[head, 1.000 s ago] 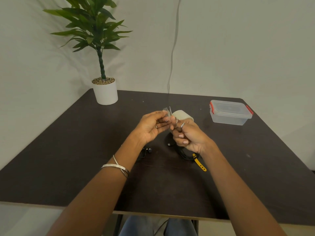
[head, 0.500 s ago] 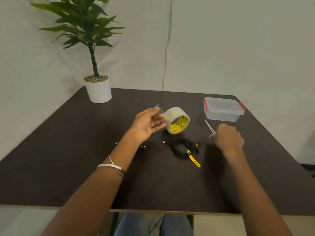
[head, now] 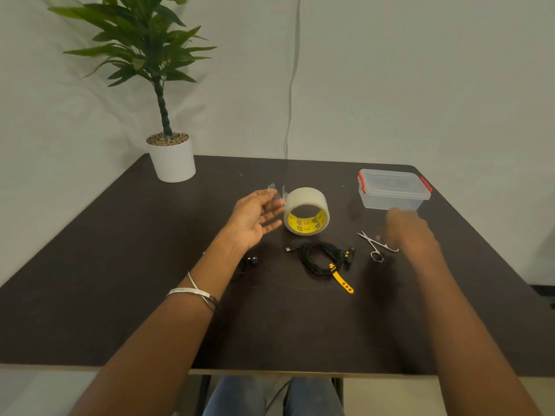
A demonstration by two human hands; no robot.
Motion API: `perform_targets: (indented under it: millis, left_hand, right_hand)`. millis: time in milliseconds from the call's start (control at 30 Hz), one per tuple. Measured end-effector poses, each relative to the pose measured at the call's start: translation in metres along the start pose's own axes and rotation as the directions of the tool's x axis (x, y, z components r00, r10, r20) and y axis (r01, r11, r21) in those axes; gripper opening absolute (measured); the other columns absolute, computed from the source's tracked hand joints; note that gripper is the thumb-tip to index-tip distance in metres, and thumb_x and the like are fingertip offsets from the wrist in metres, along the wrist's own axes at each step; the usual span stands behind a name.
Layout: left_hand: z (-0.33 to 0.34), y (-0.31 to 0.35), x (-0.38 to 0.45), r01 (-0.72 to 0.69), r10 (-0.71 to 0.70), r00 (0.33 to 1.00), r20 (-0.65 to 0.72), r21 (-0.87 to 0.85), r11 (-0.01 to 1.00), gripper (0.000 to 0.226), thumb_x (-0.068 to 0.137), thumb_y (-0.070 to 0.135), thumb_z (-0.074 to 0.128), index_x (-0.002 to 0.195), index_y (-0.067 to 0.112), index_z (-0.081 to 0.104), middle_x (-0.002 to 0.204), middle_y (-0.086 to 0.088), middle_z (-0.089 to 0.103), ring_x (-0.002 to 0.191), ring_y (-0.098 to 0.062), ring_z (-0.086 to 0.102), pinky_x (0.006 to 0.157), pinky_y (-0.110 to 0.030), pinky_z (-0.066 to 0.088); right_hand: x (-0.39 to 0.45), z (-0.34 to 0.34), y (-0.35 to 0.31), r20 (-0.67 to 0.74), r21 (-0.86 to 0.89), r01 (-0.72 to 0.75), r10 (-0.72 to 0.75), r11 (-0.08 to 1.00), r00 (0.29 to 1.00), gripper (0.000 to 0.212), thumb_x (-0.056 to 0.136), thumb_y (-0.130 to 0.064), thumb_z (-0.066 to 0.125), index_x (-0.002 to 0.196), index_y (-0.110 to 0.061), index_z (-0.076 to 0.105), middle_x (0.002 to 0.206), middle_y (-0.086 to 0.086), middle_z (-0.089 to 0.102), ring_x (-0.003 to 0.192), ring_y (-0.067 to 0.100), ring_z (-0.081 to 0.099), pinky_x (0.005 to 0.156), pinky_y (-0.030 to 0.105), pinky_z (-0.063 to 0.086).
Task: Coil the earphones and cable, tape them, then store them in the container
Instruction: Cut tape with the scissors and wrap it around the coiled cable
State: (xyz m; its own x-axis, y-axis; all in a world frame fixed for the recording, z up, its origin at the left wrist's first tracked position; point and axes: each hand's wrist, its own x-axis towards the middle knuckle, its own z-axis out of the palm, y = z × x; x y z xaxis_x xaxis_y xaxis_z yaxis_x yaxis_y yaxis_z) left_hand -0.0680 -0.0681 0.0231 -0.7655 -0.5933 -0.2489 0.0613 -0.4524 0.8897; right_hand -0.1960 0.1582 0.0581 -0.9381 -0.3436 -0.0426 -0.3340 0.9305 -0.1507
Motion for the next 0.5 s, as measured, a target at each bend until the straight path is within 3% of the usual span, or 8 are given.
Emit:
perform_targets:
  millis: [67, 167, 233, 300, 500]
  left_hand:
    - [0.0, -0.001, -0.001, 0.007, -0.007, 1.0, -0.005, 0.004, 1.0, 0.005, 0.091, 0.02, 0.06, 0.09, 0.02, 0.066, 0.082, -0.002, 0.07, 0.089, -0.02, 0.067, 0.085, -0.042, 0.051]
    - [-0.002, -0.001, -0.003, 0.018, -0.019, 1.0, -0.01, -0.031, 0.999, 0.005, 0.091, 0.018, 0.061, 0.094, 0.016, 0.065, 0.082, -0.004, 0.07, 0.091, -0.024, 0.067, 0.086, -0.046, 0.052]
    - [-0.004, -0.001, -0.005, 0.018, -0.018, 1.0, -0.002, -0.051, 0.999, 0.007, 0.092, 0.016, 0.06, 0.098, 0.013, 0.063, 0.081, -0.007, 0.07, 0.092, -0.029, 0.069, 0.086, -0.049, 0.054]
    - [-0.006, 0.0, -0.007, 0.009, -0.008, 1.0, 0.003, -0.054, 0.998, 0.007, 0.093, 0.014, 0.058, 0.098, 0.01, 0.061, 0.081, -0.01, 0.069, 0.091, -0.034, 0.07, 0.085, -0.051, 0.054]
    - [-0.013, 0.006, -0.013, -0.021, 0.024, 0.998, -0.052, 0.064, 0.998, 0.011, 0.093, 0.014, 0.058, 0.102, 0.008, 0.062, 0.091, -0.011, 0.068, 0.087, -0.033, 0.072, 0.08, -0.051, 0.057]
  right_hand:
    - [0.004, 0.0, -0.01, -0.141, 0.149, 0.124, -0.103, 0.981, 0.985, 0.036, 0.086, -0.02, 0.07, 0.112, 0.002, 0.056, 0.115, 0.021, 0.061, 0.107, 0.039, 0.057, 0.081, 0.037, 0.044]
    - [0.006, -0.004, -0.04, -0.15, 0.445, 0.405, -0.38, 0.799, 0.913, 0.071, 0.077, -0.028, 0.078, 0.137, -0.008, 0.046, 0.137, 0.011, 0.053, 0.123, 0.028, 0.052, 0.096, 0.032, 0.04]
    - [0.01, 0.002, -0.058, -0.105, 0.427, 0.513, -0.523, 0.745, 0.846, 0.09, 0.074, -0.032, 0.08, 0.147, -0.014, 0.031, 0.15, 0.007, 0.039, 0.136, 0.026, 0.039, 0.11, 0.039, 0.033]
    - [0.018, 0.012, -0.071, -0.059, 0.358, 0.543, -0.562, 0.759, 0.825, 0.096, 0.074, -0.035, 0.08, 0.15, -0.018, 0.024, 0.154, 0.005, 0.032, 0.141, 0.027, 0.03, 0.113, 0.05, 0.028]
    - [0.034, 0.025, -0.076, -0.067, 0.27, 0.547, -0.552, 0.792, 0.831, 0.077, 0.082, -0.029, 0.074, 0.146, -0.023, 0.032, 0.148, 0.007, 0.04, 0.137, 0.031, 0.034, 0.107, 0.057, 0.031]
